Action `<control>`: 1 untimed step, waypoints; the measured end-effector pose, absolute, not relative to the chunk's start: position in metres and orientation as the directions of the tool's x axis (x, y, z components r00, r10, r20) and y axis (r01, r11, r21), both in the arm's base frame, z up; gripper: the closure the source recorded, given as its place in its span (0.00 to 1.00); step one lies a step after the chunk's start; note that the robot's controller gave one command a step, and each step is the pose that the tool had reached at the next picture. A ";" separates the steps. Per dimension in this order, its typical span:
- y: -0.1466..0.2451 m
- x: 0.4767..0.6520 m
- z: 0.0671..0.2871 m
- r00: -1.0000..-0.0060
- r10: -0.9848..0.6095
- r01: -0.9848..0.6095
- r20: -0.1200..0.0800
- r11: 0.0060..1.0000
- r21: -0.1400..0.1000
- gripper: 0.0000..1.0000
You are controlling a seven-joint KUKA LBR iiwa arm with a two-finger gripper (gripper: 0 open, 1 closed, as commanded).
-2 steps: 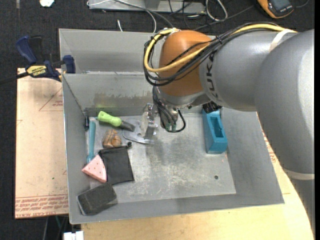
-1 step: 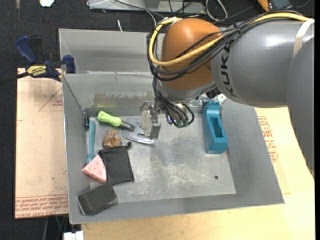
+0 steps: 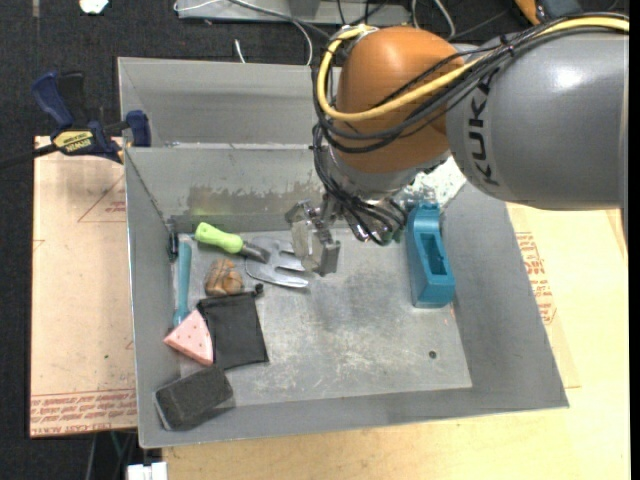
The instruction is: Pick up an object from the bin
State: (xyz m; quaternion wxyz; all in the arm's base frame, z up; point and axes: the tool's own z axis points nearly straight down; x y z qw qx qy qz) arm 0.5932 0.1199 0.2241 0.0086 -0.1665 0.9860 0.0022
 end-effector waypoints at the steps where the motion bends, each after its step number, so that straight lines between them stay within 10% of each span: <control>1: 0.161 0.582 0.160 -0.937 -0.349 -0.349 -0.023 0.937 0.002 1.00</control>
Offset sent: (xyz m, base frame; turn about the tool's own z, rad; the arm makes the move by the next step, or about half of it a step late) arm -0.0144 0.0343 -0.0830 -0.2795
